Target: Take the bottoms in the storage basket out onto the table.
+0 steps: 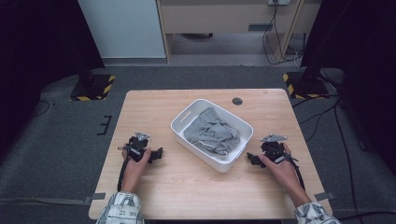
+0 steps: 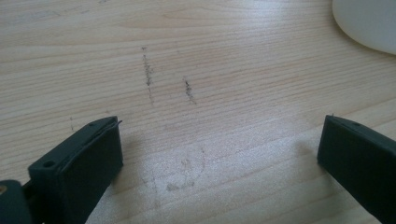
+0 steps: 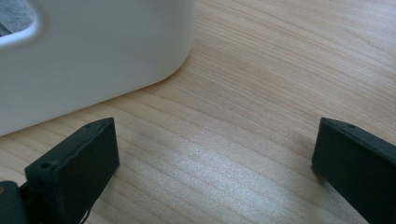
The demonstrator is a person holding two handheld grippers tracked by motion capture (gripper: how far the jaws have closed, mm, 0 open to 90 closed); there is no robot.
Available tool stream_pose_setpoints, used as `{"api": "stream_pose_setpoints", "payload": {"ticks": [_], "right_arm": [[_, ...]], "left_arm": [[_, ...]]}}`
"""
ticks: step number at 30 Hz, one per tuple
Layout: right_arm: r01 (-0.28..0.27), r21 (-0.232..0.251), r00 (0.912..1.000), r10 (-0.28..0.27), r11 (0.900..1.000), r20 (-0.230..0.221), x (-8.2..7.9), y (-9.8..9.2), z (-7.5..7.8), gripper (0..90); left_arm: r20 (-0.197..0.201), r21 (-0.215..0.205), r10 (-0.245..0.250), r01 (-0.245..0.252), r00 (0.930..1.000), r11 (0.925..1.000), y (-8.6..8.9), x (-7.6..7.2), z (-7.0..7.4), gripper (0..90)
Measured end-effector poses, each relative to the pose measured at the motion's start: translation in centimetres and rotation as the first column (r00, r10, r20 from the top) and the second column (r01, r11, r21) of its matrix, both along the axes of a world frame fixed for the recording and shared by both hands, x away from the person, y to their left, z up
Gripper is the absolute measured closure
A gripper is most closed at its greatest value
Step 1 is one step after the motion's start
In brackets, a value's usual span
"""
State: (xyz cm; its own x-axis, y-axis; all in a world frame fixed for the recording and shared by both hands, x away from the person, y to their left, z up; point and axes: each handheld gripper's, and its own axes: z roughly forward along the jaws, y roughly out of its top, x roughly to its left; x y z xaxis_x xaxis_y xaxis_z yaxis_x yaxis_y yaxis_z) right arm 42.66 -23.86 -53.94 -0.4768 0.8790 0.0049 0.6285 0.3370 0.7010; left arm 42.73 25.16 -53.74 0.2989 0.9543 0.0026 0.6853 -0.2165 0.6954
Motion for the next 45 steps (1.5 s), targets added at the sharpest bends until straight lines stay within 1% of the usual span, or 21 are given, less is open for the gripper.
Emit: {"api": "stream_pose_setpoints", "payload": {"ticks": [6,11,12,13,16,17,18,19,22,23,24,25,26,28,30,32,33,35,39,41,45], "right_arm": [[0.003,0.002,1.0000,-0.003,1.000,0.003,-0.1,-0.1,0.0,1.8],[0.011,0.007,0.9997,-0.011,1.000,0.023,-0.6,-0.6,0.8,9.4],[0.001,0.036,0.9987,-0.002,0.999,0.052,-1.0,-0.9,2.1,9.4],[0.001,0.036,0.9987,-0.002,0.999,0.052,-1.0,-0.9,2.1,9.4],[-0.028,0.090,0.9934,0.018,0.996,0.114,-1.6,-1.5,4.9,9.5],[-0.045,0.097,0.9903,0.032,0.994,0.136,-1.8,-1.6,6.0,9.6],[-0.079,0.083,0.9816,0.063,0.993,0.181,-2.1,-1.3,8.2,9.6],[-0.079,0.083,0.9816,0.063,0.993,0.181,-2.1,-1.3,8.2,9.6],[-0.147,0.096,0.9725,0.126,0.984,0.195,-2.2,0.1,11.3,9.0],[-0.207,0.066,0.9618,0.190,0.976,0.197,-1.9,1.7,13.0,8.4],[-0.207,0.066,0.9618,0.190,0.976,0.197,-1.9,1.7,13.0,8.4],[-0.263,0.045,0.9502,0.251,0.964,0.185,-1.2,3.8,14.2,8.2],[-0.263,0.045,0.9502,0.251,0.964,0.185,-1.2,3.8,14.2,8.2],[-0.305,0.020,0.9391,0.298,0.952,0.171,-0.3,5.9,14.9,7.9],[-0.329,-0.008,0.9317,0.326,0.944,0.159,0.8,8.0,15.2,7.5],[-0.369,-0.028,0.9202,0.370,0.929,0.128,2.3,10.8,15.3,6.6],[-0.369,-0.028,0.9202,0.370,0.929,0.128,2.3,10.8,15.3,6.6],[-0.396,-0.031,0.9133,0.397,0.918,0.091,3.8,13.0,14.7,6.5],[-0.407,-0.040,0.9108,0.409,0.913,0.058,4.9,15.1,13.4,6.8],[-0.423,-0.042,0.9051,0.425,0.905,0.023,5.4,16.2,12.3,6.9],[-0.433,-0.084,0.9012,0.433,0.898,-0.010,6.0,17.6,10.6,7.0]], "left_arm": [[0.000,0.001,-0.008,0.008,1.0000,1.0000,-0.1,-0.1,0.0,0.0],[0.000,0.000,-0.021,0.021,0.9998,0.9998,-0.2,-0.4,0.0,0.0],[0.000,-0.001,-0.022,0.022,0.9998,0.9998,-0.2,-0.4,0.0,0.0],[0.000,-0.001,-0.023,0.023,0.9997,0.9997,-0.2,-0.4,0.0,0.0],[0.000,-0.001,-0.026,0.026,0.9997,0.9997,-0.2,-0.4,0.0,0.0],[0.000,-0.001,-0.025,0.025,0.9997,0.9997,-0.2,-0.4,0.0,0.0],[-0.001,0.000,-0.026,0.026,0.9997,0.9997,-0.2,-0.4,0.0,0.0],[-0.001,0.000,-0.026,0.026,0.9997,0.9997,-0.2,-0.5,0.0,0.0],[-0.001,0.000,-0.027,0.027,0.9996,0.9996,-0.3,-0.5,0.0,0.0],[-0.001,0.000,-0.027,0.027,0.9996,0.9996,-0.3,-0.5,0.0,0.0],[-0.001,0.000,-0.027,0.027,0.9996,0.9996,-0.3,-0.5,0.0,0.0],[0.000,-0.001,-0.026,0.026,0.9997,0.9997,-0.3,-0.5,0.0,0.0],[-0.001,0.000,-0.027,0.027,0.9996,0.9996,-0.3,-0.5,0.0,0.0],[-0.001,0.000,-0.028,0.028,0.9996,0.9996,-0.3,-0.6,0.0,0.0],[-0.001,-0.001,-0.029,0.029,0.9996,0.9996,-0.3,-0.6,0.0,0.0],[-0.001,-0.001,-0.034,0.034,0.9994,0.9994,-0.2,-0.5,0.0,0.0],[-0.001,-0.001,-0.034,0.034,0.9994,0.9994,-0.2,-0.5,0.0,0.0],[-0.001,-0.001,-0.038,0.038,0.9993,0.9993,-0.2,-0.5,0.0,0.0],[-0.001,0.000,-0.042,0.042,0.9991,0.9991,-0.2,-0.5,0.0,0.0],[-0.001,0.000,-0.042,0.042,0.9991,0.9991,-0.2,-0.5,0.0,0.0],[-0.001,0.000,-0.044,0.044,0.9990,0.9991,-0.2,-0.5,0.0,0.0]]}}
